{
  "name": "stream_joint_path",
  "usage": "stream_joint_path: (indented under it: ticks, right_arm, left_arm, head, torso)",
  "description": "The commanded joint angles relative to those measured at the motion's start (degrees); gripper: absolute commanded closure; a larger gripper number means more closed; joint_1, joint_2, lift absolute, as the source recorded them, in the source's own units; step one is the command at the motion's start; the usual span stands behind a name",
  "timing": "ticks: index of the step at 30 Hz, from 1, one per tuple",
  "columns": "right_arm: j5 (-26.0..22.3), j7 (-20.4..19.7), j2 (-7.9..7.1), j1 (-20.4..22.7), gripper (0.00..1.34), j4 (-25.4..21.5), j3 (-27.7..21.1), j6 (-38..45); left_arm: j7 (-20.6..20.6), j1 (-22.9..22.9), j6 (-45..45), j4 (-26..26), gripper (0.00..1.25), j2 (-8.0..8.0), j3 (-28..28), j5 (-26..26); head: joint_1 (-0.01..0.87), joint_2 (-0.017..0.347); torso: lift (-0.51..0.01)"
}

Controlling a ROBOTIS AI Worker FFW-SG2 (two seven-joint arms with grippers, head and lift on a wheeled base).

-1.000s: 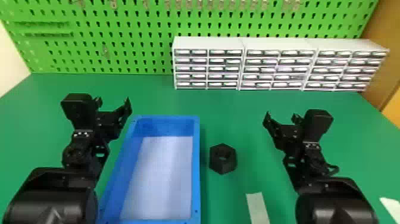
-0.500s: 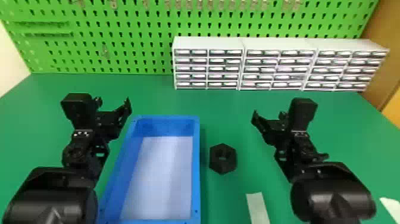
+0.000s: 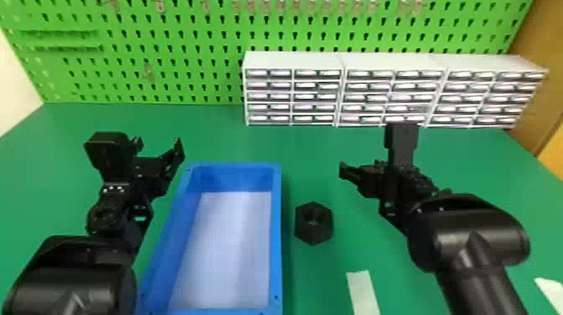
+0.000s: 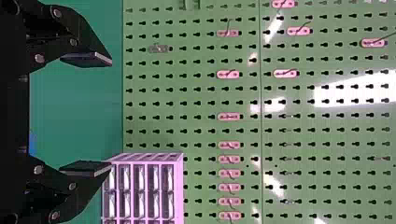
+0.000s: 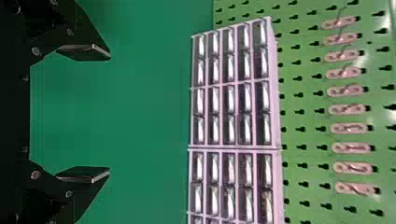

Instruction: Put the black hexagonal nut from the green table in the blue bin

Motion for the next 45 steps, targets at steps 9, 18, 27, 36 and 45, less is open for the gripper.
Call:
stream_joint_path:
  ticks: [9, 18, 27, 36, 45]
  right_arm:
    - [4.78, 0.16, 0.31, -4.25, 0.40, -1.18, 2.68, 14.60]
    - [4.26, 0.16, 0.39, -5.65, 0.40, -1.70, 5.05, 21.20]
    - [3.90, 0.16, 0.57, -7.15, 0.40, 0.05, 8.57, 24.45]
    - [3.99, 0.07, 1.10, -10.75, 0.40, 3.13, 11.03, 28.93]
    - [-0.40, 0.16, 0.66, -15.23, 0.40, 7.61, 13.84, 33.59]
  left_arm:
    - [0.00, 0.01, 0.13, 0.00, 0.46, 0.00, 0.12, 0.17]
    - [0.00, 0.01, 0.13, 0.00, 0.46, 0.00, 0.12, 0.17]
    - [0.00, -0.08, 0.22, 0.00, 0.46, 0.00, -0.05, 0.17]
    - [0.00, -0.08, 0.31, 0.00, 0.46, 0.00, -0.05, 0.17]
    - [0.00, -0.08, 0.31, 0.00, 0.46, 0.00, 0.03, 0.17]
  head:
    - [0.686, 0.052]
    - [0.686, 0.052]
    - [0.686, 0.052]
    - [0.686, 0.052]
    - [0.686, 0.052]
  torso:
    - [-0.097]
    - [-0.097]
    - [-0.097]
    - [-0.097]
    - [-0.097]
